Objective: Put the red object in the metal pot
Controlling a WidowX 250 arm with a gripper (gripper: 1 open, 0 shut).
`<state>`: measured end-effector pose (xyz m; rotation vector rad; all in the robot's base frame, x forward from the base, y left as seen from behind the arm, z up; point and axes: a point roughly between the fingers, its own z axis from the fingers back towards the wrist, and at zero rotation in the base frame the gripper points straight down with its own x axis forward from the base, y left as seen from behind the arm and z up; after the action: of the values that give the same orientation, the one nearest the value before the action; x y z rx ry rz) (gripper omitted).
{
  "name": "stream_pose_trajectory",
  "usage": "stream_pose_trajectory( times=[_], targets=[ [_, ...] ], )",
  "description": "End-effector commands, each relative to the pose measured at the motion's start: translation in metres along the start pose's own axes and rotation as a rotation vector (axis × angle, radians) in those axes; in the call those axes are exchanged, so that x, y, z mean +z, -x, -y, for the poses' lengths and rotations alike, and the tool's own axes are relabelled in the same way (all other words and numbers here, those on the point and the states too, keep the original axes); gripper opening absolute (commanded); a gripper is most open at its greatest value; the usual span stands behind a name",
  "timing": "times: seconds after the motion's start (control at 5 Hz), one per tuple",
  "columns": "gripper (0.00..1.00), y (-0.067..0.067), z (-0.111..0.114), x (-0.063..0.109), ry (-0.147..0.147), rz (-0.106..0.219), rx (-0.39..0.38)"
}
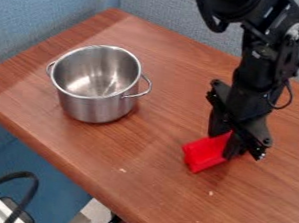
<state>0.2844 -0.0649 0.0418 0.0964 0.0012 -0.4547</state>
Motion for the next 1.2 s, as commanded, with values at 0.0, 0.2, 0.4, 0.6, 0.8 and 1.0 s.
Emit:
stream_pose_trajectory(
  times=[0.0,0.2,0.4,0.6,0.8,1.0],
  targets=[
    [0.00,0.000,-0.008,0.008,-0.007,0.013,0.013],
    [0.00,0.003,-0.010,0.011,-0.004,0.008,0.017],
    [0.00,0.006,-0.012,0.014,-0.002,0.003,0.020],
    [0.00,0.008,-0.014,0.016,-0.002,-0.002,0.025],
    [0.00,0.010,-0.017,0.019,-0.004,-0.004,0.030],
    [0.00,0.012,-0.019,0.021,-0.006,-0.008,0.033]
  ],
)
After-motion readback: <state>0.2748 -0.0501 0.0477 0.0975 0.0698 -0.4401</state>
